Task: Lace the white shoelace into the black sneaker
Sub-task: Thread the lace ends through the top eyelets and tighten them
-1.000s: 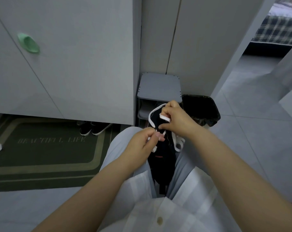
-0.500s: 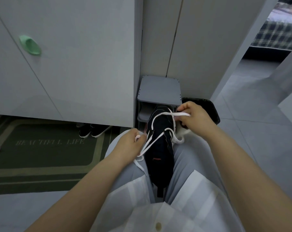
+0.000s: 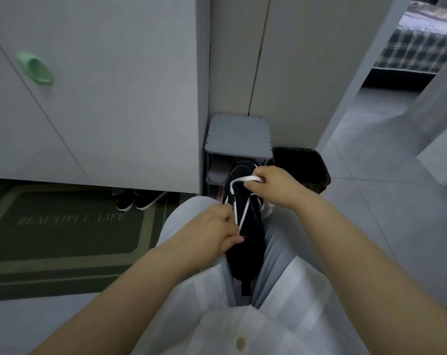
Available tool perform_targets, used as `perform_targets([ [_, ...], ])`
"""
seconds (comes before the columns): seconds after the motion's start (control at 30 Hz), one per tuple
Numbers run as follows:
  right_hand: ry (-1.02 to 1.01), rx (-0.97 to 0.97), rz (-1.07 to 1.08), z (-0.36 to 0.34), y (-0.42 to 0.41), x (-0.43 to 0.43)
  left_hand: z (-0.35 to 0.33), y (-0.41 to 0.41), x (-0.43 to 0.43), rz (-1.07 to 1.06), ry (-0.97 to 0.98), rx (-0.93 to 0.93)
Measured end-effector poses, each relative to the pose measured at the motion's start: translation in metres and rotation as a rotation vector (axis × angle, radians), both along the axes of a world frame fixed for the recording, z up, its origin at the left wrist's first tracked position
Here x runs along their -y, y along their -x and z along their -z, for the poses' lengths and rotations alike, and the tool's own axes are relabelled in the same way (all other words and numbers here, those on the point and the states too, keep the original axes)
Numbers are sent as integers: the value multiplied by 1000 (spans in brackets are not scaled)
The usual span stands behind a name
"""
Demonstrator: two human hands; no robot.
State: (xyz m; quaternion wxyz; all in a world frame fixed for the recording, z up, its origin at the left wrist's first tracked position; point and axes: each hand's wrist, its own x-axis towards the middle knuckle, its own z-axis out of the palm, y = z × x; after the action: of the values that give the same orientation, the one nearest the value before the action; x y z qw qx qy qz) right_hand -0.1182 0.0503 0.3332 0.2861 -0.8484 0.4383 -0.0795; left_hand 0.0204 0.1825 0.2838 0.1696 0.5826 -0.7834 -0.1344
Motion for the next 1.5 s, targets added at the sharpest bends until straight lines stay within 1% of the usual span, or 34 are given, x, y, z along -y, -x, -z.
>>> perform_targets([
  [0.03, -3, 26, 7, 3, 2, 1, -3, 1, -9, 34, 51, -67],
  [0.07, -11, 52, 14, 5, 3, 3, -8, 1, -17, 47, 60, -165],
  [0.17, -82, 110, 26, 5, 8, 6, -26, -5, -28, -19, -70, -534],
  [0.2, -134, 137, 32, 3, 9, 7, -32, -6, -28, -76, -93, -632],
  [0.27, -279, 224, 60, -3, 13, 5, -38, -10, -26, -225, -77, -775],
  [0.33, -397, 316, 75, -12, 16, 3, -40, -10, -21, -369, -26, -868],
  [0.37, -412, 355, 77, -19, 18, 1, -39, -10, -18, -427, -17, -888],
  [0.4, -400, 399, 70, -27, 20, -1, -37, -9, -15, -468, -26, -885],
  [0.47, -362, 494, 44, -45, 22, -6, -32, -4, -6, -523, -102, -808],
  [0.53, -309, 519, 20, -62, 21, -11, -27, 3, 2, -584, -239, -681],
  [0.6, -220, 485, -18, -76, 18, -17, -25, 8, 9, -599, -311, -499],
  [0.73, 18, 284, -35, -93, 13, -25, -25, 15, 17, -524, -244, -164],
  [0.83, 57, 254, -45, -98, 10, -29, -19, 19, 22, -466, -173, 61],
  [0.9, 55, 225, -46, -97, 9, -29, -15, 19, 25, -430, -128, 135],
  [1.0, 1, 94, -54, -84, 4, -22, -10, 22, 30, -350, -119, 205],
  [1.1, -70, -44, -85, -54, -3, -10, -10, 23, 31, -288, -120, 274],
  [1.17, -97, -59, -65, -34, -5, -3, -15, 19, 29, -276, -129, 317],
  [1.23, -120, -2, -32, -24, -3, 3, -22, 12, 25, -249, -109, 329],
  [1.3, -150, 44, -7, -18, 0, 9, -29, 9, 15, -164, -100, 302],
  [1.37, -164, 51, -8, -15, 1, 14, -30, 13, -1, -28, -101, 252],
  [1.4, -166, 55, -12, -13, 1, 15, -29, 15, -9, 38, -57, 214],
  [1.43, -165, 62, -12, -11, 1, 16, -26, 14, -16, 93, 35, 159],
  [1.5, -170, 83, -3, -9, 1, 17, -22, 7, -22, 128, 207, 79],
])
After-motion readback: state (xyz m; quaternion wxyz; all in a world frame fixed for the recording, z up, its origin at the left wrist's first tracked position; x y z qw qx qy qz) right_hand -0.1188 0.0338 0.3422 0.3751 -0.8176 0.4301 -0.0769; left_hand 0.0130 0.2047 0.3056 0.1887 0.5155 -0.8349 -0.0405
